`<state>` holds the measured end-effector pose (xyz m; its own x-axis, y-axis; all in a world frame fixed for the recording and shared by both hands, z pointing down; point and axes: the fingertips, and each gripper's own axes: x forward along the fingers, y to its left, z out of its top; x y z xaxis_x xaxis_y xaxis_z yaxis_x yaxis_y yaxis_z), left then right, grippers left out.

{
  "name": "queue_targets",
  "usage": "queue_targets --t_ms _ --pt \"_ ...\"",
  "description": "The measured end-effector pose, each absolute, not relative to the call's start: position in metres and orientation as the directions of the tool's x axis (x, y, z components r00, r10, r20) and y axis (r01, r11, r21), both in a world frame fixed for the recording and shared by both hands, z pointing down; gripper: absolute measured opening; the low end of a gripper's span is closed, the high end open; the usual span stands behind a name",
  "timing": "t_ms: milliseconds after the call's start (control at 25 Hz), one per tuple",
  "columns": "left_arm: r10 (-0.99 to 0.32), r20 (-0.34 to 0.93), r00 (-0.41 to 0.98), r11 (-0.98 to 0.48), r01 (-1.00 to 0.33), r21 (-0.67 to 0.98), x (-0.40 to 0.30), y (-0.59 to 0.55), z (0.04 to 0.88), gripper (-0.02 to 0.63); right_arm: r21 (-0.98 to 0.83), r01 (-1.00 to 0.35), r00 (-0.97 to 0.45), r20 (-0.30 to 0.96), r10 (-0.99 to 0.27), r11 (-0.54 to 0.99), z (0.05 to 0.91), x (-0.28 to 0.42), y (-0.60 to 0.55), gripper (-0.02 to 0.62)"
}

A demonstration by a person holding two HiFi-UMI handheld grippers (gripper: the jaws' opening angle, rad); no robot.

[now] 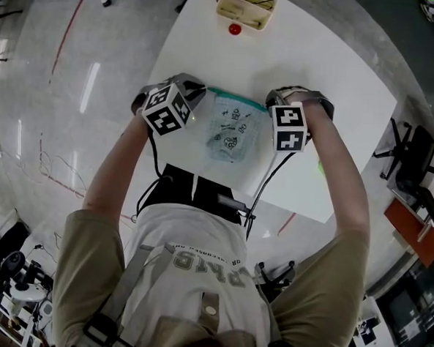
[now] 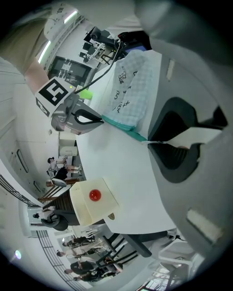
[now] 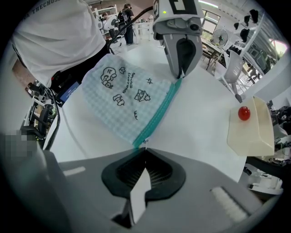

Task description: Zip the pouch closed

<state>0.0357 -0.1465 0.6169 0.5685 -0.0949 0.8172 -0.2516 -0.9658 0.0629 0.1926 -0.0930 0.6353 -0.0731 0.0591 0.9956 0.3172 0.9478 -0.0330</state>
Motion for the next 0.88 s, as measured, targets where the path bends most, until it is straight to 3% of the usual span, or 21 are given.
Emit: queue_targets --t_ms 360,520,880 --pt "-0.132 0.796 0.591 -0.95 -0.303 0.068 0.0375 -0.1465 0.6174 0.048 -0.008 0.316 -0.071 0.997 0.032 0.949 0.6371 0.1936 -0.093 0.003" --pt "-0.104 0.787 0.608 -0.953 -0.288 0.097 0.042 -0.1411 0.6163 0.147 -0.008 0.312 -0.076 0.997 0.033 0.95 0.637 0.1936 -0.0938 0.003" --pt "-0.102 0.784 0.612 -0.953 -0.287 0.1 0.0442 -0.1402 0.6162 0.164 0.003 0.299 -0.077 0.997 0.021 0.954 0.6369 0.1935 -0.0962 0.023"
